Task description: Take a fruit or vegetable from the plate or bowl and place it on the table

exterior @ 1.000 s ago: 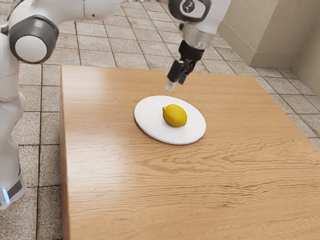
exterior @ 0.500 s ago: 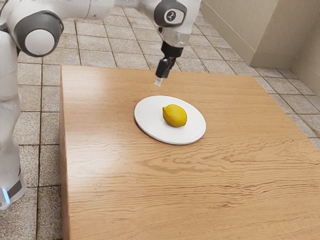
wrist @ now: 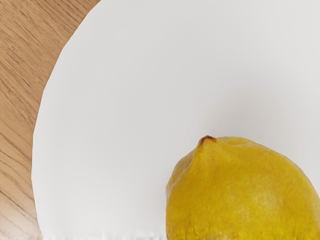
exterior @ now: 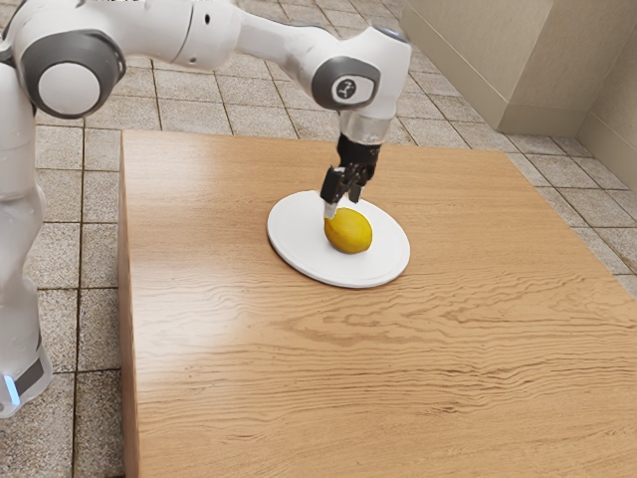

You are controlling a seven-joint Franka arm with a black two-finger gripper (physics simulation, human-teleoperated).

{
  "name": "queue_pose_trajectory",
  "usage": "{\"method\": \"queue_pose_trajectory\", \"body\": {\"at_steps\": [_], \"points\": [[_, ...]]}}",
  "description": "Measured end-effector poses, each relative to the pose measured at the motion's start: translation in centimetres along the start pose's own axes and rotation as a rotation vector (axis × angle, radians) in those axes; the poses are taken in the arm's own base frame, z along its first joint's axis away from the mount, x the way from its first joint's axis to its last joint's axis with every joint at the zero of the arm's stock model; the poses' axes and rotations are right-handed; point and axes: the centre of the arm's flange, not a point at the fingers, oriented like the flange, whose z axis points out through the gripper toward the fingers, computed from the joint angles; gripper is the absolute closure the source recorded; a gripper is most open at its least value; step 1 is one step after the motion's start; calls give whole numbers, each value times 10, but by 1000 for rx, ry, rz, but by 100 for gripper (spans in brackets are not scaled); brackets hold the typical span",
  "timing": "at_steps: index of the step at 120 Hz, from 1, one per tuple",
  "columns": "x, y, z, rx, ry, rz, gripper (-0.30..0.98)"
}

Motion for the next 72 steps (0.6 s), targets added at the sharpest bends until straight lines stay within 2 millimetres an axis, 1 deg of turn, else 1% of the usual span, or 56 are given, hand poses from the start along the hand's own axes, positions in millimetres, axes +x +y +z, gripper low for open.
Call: {"method": "queue_pose_trajectory", "body": {"at_steps": [10, 33, 72], "points": [[-4, -2, 6, -3, -14, 19, 0], [-1, 2, 14, -11, -38, 31, 0], [22, 19, 8, -28, -77, 17, 0]]}}
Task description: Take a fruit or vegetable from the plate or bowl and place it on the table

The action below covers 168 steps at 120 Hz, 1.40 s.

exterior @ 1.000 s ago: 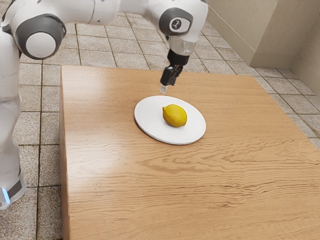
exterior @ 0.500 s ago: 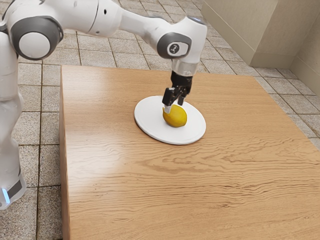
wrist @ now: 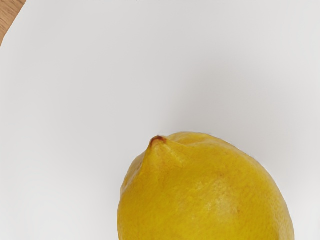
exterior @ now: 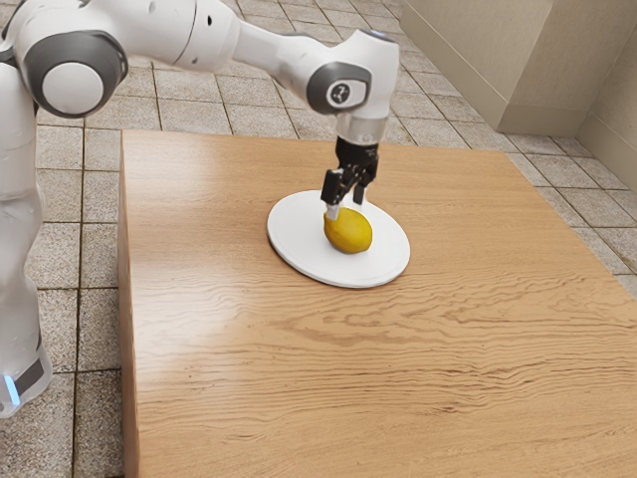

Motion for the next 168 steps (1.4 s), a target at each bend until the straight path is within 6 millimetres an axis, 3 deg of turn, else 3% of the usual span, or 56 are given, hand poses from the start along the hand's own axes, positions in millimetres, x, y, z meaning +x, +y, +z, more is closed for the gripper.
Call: {"method": "queue_pose_trajectory", "body": {"at_steps": [28, 47, 76, 119, 147, 168], "points": [[-2, 7, 10, 2, -4, 8, 0], [9, 18, 14, 6, -20, -19, 0], [-2, 25, 40, 18, -22, -15, 0], [-10, 35, 59, 18, -32, -9, 0], [-3, 44, 74, 39, -50, -37, -1], [-6, 45, 78, 47, -69, -38, 6]]}}
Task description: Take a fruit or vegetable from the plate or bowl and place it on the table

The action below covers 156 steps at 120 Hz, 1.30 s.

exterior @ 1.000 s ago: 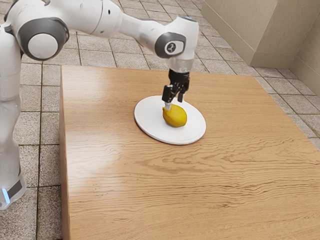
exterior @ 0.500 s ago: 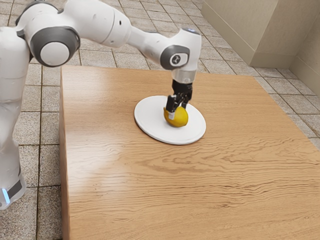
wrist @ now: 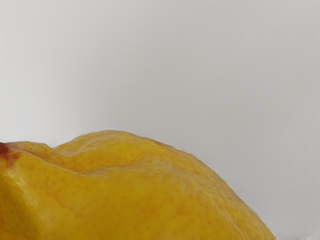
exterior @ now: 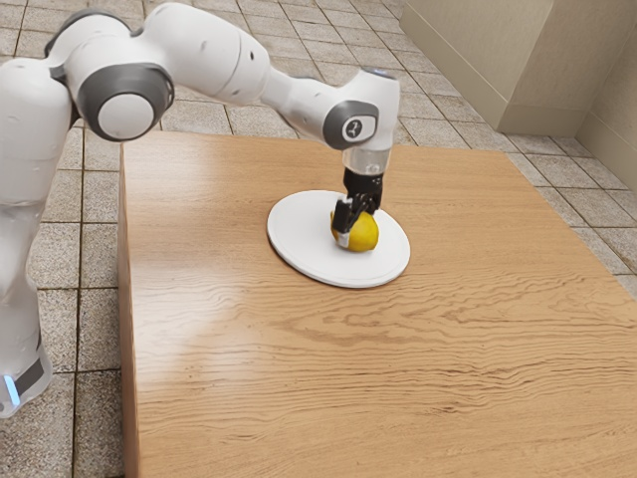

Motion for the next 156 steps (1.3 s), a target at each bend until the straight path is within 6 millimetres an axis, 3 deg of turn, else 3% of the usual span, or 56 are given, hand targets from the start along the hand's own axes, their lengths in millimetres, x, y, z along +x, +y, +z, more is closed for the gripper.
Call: {"method": "queue_pose_trajectory", "body": {"at_steps": [21, 46, 56, 70, 87, 99, 119, 140, 147, 156], "points": [[-4, -3, -2, 0, -8, 13, 5], [-7, -5, -6, -4, -13, 25, 25], [-21, -15, -12, -10, -20, 56, 31], [-53, -28, -30, -43, -39, 117, 35], [-116, -54, -42, -98, -28, 234, 37], [-165, -65, -35, -139, -12, 306, 37], [-225, -88, -15, -192, -14, 388, 37], [-256, -104, -11, -241, -40, 428, 37], [-262, -111, -11, -251, -48, 438, 20], [-266, -114, -14, -265, -60, 440, 11]]}}
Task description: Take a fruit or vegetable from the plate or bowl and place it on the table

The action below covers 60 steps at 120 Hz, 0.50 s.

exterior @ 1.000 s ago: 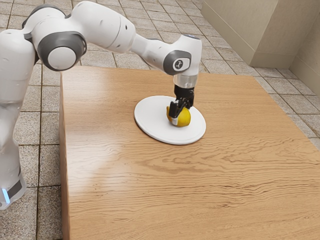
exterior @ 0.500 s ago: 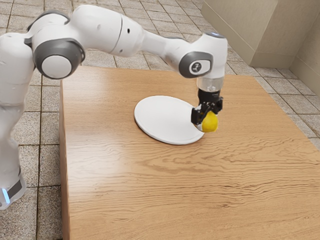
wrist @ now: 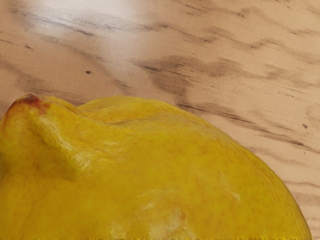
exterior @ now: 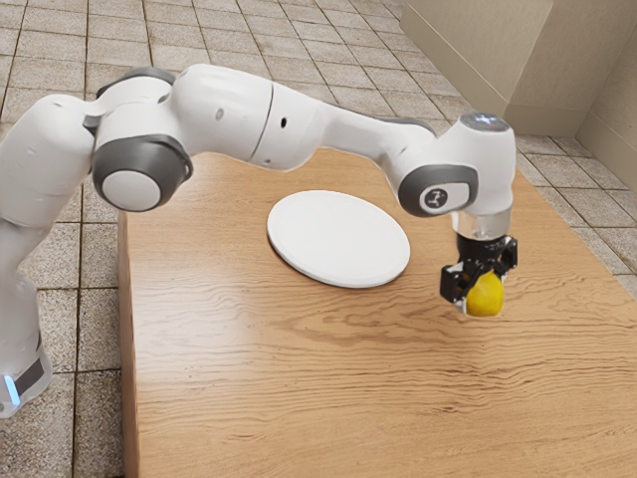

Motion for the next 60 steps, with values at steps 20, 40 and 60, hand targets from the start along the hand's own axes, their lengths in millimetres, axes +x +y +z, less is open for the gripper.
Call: {"method": "queue_pose_trajectory", "body": {"at_steps": [20, 40, 60], "points": [[-5, -1, -4, -20, -8, -3, 4], [44, 9, -27, -27, 40, -72, 1], [128, -1, -229, -8, 8, -236, 0]]}}
